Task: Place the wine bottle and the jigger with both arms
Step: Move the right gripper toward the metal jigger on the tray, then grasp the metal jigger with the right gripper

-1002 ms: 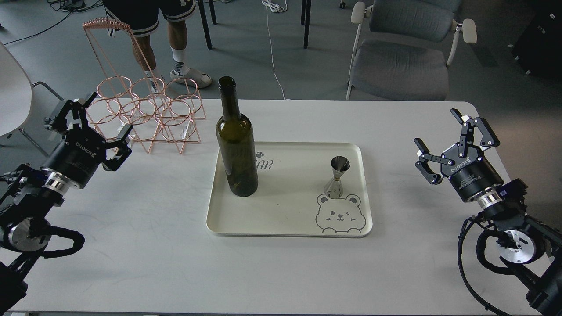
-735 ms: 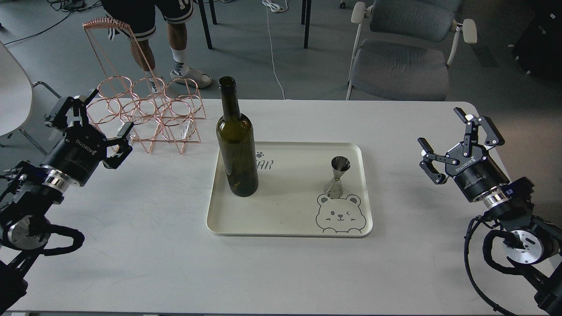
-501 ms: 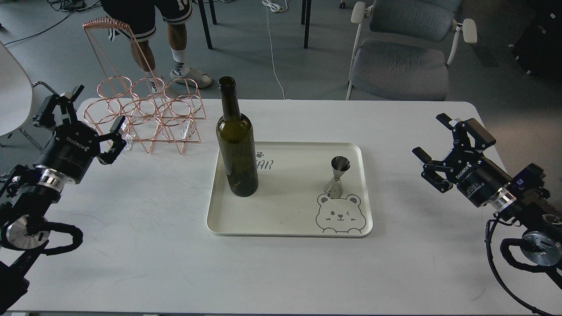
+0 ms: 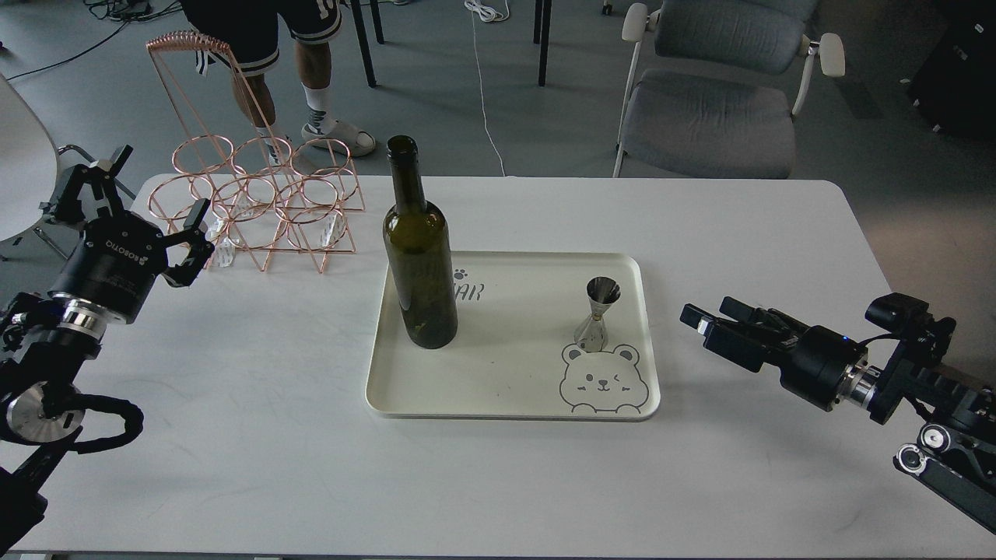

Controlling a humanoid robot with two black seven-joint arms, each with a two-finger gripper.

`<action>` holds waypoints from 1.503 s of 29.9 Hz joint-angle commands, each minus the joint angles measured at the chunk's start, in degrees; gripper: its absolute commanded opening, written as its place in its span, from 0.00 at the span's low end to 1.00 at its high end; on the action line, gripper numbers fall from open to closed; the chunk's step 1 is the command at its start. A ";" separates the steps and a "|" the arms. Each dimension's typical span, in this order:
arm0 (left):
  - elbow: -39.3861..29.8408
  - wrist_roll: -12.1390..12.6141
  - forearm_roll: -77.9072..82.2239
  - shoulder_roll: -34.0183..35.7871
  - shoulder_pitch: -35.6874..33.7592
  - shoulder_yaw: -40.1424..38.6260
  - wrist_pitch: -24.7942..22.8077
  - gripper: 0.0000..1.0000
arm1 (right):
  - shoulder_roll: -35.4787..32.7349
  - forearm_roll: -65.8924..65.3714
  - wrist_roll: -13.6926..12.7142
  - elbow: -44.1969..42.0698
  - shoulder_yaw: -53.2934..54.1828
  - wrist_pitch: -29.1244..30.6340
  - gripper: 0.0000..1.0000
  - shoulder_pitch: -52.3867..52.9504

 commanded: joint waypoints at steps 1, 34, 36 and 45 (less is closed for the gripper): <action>0.00 -0.16 0.01 0.11 0.01 -0.01 0.00 1.00 | 3.10 -8.36 -0.01 -3.44 -0.12 -3.65 0.99 1.54; 0.00 -0.42 -0.78 2.39 -0.16 -0.27 0.00 1.00 | 25.26 -22.91 -0.01 -26.21 -8.56 -11.74 0.47 13.95; 0.00 -0.42 -0.70 2.31 -0.25 -0.27 0.00 1.00 | 25.26 -22.91 -0.01 -26.13 -8.64 -12.09 0.44 13.95; 0.00 -0.42 -0.52 2.13 -0.34 -0.18 0.00 1.00 | 24.64 -22.91 -0.01 -25.69 -8.65 -13.32 0.22 13.86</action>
